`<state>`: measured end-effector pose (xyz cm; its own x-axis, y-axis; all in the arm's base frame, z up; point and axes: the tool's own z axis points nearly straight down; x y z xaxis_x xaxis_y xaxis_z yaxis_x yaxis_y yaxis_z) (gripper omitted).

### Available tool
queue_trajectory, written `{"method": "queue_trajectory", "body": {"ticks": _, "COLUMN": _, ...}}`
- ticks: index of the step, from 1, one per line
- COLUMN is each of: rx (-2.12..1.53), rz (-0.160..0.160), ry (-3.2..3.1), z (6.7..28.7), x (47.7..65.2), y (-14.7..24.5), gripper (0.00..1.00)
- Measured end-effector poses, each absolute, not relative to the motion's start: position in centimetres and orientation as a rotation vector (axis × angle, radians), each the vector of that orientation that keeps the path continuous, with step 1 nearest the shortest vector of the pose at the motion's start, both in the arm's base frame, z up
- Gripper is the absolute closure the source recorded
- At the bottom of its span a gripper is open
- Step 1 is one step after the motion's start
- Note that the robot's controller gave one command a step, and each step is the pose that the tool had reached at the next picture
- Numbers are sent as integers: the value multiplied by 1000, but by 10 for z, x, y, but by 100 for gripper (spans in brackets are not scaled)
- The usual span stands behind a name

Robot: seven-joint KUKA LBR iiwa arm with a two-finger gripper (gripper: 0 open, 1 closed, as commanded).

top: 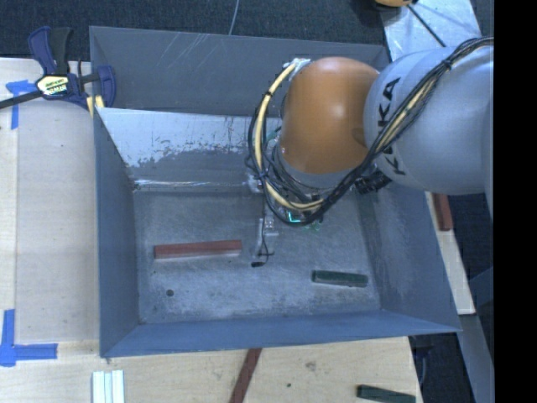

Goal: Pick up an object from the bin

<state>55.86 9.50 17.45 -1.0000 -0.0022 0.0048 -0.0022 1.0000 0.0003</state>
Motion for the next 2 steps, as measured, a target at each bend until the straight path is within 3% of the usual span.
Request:
{"method": "queue_trajectory", "body": {"ticks": 1, "rx": 0, "rz": -2, "ry": -3145, "z": 179, "x": 560, "y": 95, "gripper": 0}}
{"method": "queue_trajectory", "body": {"ticks": 2, "rx": -29, "rz": -3, "ry": -3151, "z": 128, "x": 557, "y": 103, "gripper": 0}}
